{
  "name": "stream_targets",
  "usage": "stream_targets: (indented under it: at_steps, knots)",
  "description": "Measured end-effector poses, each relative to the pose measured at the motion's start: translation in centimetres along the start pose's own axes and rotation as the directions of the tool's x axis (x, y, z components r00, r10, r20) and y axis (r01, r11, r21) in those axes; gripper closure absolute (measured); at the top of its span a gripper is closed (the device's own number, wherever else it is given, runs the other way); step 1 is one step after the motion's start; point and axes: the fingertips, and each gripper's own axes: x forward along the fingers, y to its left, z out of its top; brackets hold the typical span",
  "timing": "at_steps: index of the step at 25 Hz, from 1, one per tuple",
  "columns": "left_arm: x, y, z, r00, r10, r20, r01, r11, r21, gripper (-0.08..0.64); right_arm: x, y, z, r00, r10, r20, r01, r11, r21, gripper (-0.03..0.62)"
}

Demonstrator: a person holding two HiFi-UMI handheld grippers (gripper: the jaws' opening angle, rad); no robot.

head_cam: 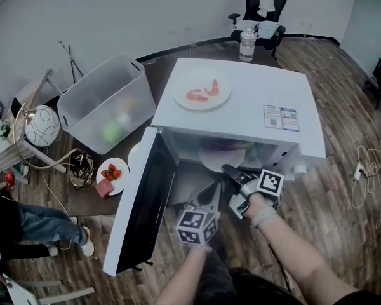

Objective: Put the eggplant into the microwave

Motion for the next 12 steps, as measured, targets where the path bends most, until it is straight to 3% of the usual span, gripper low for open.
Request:
stream_targets:
  at_steps: [12]
  knots:
    - [0.2,0.8,0.4,1.0,0.022,0.009,-0.022,1.0,0.0,0.558,1.5,0.2,0.7,1.0,-0.011,0.01,0.011,1.0,0.004,0.568]
